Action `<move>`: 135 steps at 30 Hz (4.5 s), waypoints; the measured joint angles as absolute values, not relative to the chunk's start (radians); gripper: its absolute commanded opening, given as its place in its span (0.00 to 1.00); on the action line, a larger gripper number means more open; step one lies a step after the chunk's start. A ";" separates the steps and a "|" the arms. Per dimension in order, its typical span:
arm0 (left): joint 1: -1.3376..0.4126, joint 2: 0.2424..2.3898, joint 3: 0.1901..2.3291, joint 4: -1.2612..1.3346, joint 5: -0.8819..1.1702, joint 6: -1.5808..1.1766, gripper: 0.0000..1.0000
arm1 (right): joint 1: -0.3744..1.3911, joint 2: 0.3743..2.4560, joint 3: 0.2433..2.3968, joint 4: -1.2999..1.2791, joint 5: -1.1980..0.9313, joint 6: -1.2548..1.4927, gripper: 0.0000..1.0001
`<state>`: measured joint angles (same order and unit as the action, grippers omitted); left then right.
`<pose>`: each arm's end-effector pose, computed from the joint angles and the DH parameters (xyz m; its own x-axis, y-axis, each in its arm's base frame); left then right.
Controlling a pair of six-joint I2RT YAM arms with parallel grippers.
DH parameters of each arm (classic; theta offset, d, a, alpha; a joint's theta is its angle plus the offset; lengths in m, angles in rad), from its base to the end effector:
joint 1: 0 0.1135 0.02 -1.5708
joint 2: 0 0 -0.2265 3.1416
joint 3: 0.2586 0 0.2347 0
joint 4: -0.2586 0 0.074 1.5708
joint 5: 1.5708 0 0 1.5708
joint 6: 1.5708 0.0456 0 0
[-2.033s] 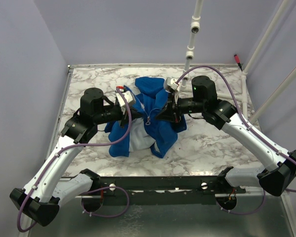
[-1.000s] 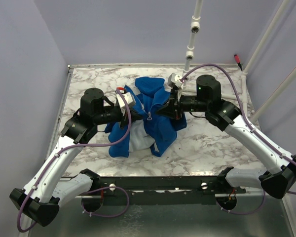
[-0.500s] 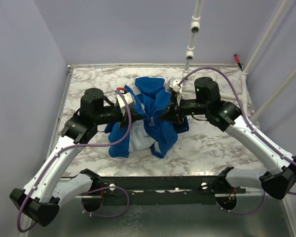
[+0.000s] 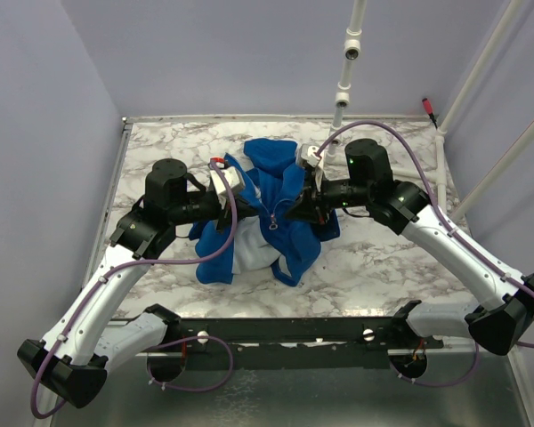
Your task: Zip up the jacket
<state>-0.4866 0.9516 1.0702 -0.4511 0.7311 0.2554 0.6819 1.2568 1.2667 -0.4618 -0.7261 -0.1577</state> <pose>0.1703 -0.1245 0.3492 -0.0503 0.2394 -0.9696 0.9495 0.3126 0.0279 0.1933 0.1959 0.3440 -0.1880 -0.3039 -0.9340 -0.9767 0.1583 0.1451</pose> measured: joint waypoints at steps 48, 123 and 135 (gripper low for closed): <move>-0.487 0.952 1.070 -0.452 0.731 0.286 0.00 | 0.686 1.258 1.274 -0.412 -0.718 -0.113 0.00; -0.487 0.952 1.070 -0.456 0.731 0.316 0.00 | 0.688 1.257 1.266 -0.462 -0.701 -0.122 0.01; -0.487 0.952 1.070 -0.456 0.731 0.319 0.00 | 0.700 1.270 1.271 -0.458 -0.710 -0.121 0.01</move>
